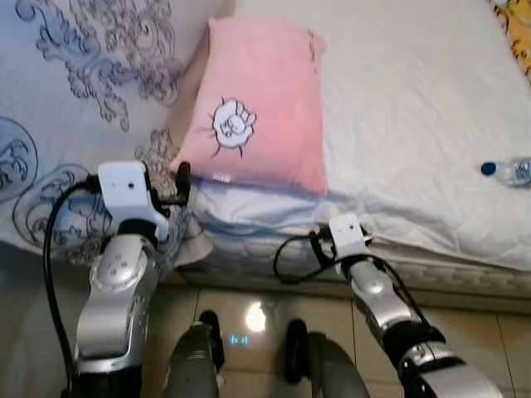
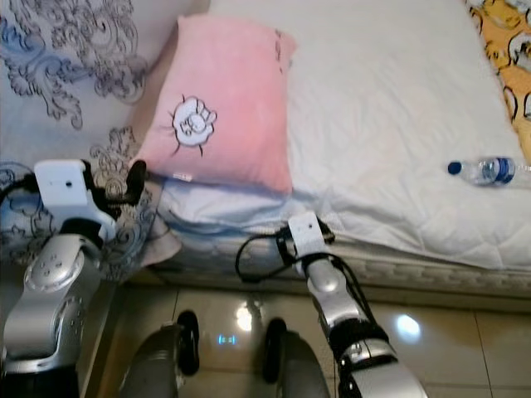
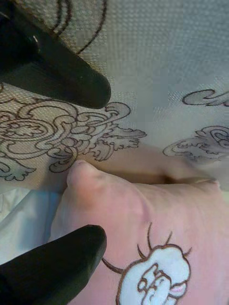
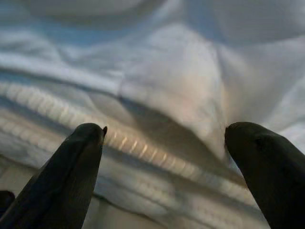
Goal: Clean up the room
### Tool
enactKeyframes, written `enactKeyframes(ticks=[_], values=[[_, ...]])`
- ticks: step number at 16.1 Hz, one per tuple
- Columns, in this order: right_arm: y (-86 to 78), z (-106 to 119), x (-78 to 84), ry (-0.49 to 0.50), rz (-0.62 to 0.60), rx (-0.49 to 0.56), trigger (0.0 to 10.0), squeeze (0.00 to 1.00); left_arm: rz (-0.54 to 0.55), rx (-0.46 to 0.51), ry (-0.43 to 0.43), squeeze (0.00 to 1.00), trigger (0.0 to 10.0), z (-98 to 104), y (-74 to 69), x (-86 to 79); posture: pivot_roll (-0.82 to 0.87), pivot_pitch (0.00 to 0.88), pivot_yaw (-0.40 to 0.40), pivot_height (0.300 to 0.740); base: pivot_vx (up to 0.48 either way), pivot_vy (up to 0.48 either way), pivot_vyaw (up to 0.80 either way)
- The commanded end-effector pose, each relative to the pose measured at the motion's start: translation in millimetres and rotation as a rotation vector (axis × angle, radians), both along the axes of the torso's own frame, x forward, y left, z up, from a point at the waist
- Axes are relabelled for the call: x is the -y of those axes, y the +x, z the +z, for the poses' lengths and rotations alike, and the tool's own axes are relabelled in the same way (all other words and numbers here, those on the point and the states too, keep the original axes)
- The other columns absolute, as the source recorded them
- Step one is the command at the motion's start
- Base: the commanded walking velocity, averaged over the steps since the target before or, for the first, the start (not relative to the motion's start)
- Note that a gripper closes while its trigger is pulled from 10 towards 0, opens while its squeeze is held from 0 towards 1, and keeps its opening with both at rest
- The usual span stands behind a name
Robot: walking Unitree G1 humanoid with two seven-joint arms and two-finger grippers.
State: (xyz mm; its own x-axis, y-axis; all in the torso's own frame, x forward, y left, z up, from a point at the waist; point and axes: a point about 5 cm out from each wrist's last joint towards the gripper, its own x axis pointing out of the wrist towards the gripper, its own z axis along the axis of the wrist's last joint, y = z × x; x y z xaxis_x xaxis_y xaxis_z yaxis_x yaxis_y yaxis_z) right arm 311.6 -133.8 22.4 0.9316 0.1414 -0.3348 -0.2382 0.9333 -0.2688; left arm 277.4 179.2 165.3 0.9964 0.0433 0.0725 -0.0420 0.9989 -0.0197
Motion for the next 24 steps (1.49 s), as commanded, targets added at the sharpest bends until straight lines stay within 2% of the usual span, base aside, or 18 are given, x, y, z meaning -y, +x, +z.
enactKeyframes(ticks=[1, 3, 6, 7, 9, 10, 12, 13, 14, 15, 17, 19, 22, 24], values=[[-7.6, -11.0, 6.2, -0.011, -0.014, -0.051, 10.0, 0.0, 0.003, -0.001, 0.012, 0.0, 10.0, -0.7, -0.9, -0.8, 0.16, 0.267, -0.047, 0.74, 0.0, 0.0, 0.0], [-12.4, -17.4, 6.8, 0.007, -0.011, -0.087, 10.0, 0.0, 0.0, 0.004, 0.021, 0.0, 10.0, 0.7, -0.6, -1.2, 0.16, 0.268, -0.046, 0.74, 0.0, 0.0, 0.0], [-41.7, -41.3, -3.1, 0.079, 0.043, -0.15, 10.0, 0.0, -0.008, 0.017, 0.034, 0.0, 10.0, 3.7, -2.4, -0.3, 0.15, 0.267, -0.057, 0.74, 0.0, 0.0, 0.0], [-59.9, -49.1, -12.9, 0.122, 0.106, -0.146, 10.0, 0.0, -0.014, 0.022, 0.037, 0.0, 10.0, 4.7, -3.2, 0.6, 0.15, 0.265, -0.059, 0.74, 0.0, 0.0, 0.0], [-70.3, -48.5, -18.7, 0.155, 0.154, -0.114, 10.0, 0.0, -0.017, 0.027, 0.04, 0.0, 10.0, 6.1, -3.3, 1.0, 0.14, 0.262, -0.061, 0.74, 0.0, 0.0, 0.0], [-70.7, -37.2, -19.8, 0.157, 0.185, -0.024, 10.0, 0.0, -0.023, 0.036, 0.044, 0.0, 10.0, 7.8, -2.7, 1.7, 0.14, 0.253, -0.061, 0.74, 0.0, 0.0, 0.0], [-53.7, -14.5, -21.2, 0.166, 0.175, 0.099, 10.0, 0.0, -0.028, 0.043, 0.047, 0.0, 10.0, 9.2, -1.2, 2.6, 0.14, 0.248, -0.058, 0.74, 0.0, 0.0, 0.0], [-33.8, 11.2, -29.8, 0.19, 0.181, 0.213, 10.0, 0.0, -0.036, 0.052, 0.052, 0.0, 10.0, 11.1, -0.5, 4.5, 0.14, 0.245, -0.054, 0.74, 0.0, 0.0, 0.0], [-17.2, 30.7, -41.0, 0.217, 0.197, 0.28, 10.0, 0.0, -0.04, 0.057, 0.056, 0.0, 10.0, 11.9, -0.2, 5.5, 0.14, 0.245, -0.051, 0.74, 0.0, 0.0, 0.0], [-9.1, 39.1, -49.0, 0.229, 0.214, 0.297, 10.0, 0.0, -0.04, 0.057, 0.058, 0.0, 10.0, 12.0, -0.1, 5.4, 0.15, 0.251, -0.045, 0.74, 0.0, 0.0, 0.0], [1.6, 42.6, -65.5, 0.222, 0.248, 0.266, 10.0, 0.0, -0.039, 0.051, 0.059, 0.0, 10.0, 11.9, -2.1, 4.9, 0.16, 0.267, -0.042, 0.74, 0.0, 0.0, 0.0], [5.0, 32.3, -81.8, 0.23, 0.272, 0.132, 10.0, 0.0, -0.009, 0.051, 0.095, 0.0, 10.0, 17.0, -7.1, -7.1, 0.2, 0.329, -0.05, 0.74, 0.0, 0.0, 0.0], [5.4, 21.7, -86.4, 0.182, 0.262, 0.035, 10.0, 0.0, 0.048, 0.055, 0.142, 0.0, 10.0, 26.0, -20.7, -23.7, 0.26, 0.404, -0.061, 0.74, 0.0, 0.0, 0.0], [13.5, 26.0, -80.4, 0.091, 0.229, 0.057, 10.0, 0.0, 0.076, 0.047, 0.169, 0.0, 10.0, 29.4, -30.5, -31.1, 0.28, 0.445, -0.061, 0.74, 0.0, 0.0, 0.0]])
